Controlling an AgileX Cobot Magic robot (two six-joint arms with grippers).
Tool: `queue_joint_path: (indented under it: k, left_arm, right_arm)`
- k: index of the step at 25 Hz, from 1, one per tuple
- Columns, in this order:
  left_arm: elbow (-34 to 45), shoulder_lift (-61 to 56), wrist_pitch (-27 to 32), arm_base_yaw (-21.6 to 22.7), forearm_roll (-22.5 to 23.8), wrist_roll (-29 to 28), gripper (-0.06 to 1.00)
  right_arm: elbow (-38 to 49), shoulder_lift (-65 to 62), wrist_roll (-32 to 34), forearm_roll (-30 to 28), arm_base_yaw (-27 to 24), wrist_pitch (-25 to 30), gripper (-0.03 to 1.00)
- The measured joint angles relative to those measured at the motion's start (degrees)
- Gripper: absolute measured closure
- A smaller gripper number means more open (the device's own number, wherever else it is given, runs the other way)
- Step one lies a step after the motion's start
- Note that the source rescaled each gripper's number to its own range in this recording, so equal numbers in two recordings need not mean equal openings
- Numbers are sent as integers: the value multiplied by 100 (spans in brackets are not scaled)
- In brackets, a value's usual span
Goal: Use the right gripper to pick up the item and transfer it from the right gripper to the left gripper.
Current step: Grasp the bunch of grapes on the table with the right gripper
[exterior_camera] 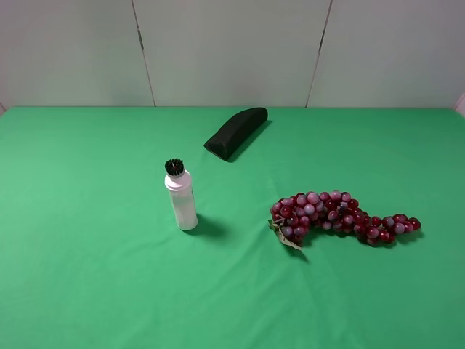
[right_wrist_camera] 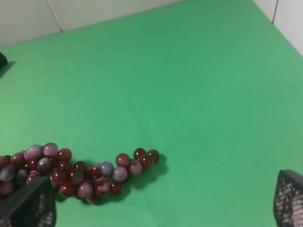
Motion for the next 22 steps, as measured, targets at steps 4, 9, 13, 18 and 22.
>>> queue_joint_path:
  k: [4,9,13,18,22]
  left_arm:
    - [0,0,0,0,0,0,11]
    - [0,0,0,0,0,0,11]
    - [0,0,0,0,0,0,11]
    - [0,0,0,0,0,0,11]
    - [0,0,0,0,0,0,11]
  right_arm:
    - [0,0,0,0,0,0,-3]
    - [0,0,0,0,0,0,-3]
    - [0,0,0,0,0,0,-3]
    - [0,0,0,0,0,0,-3]
    - [0,0,0,0,0,0,-3]
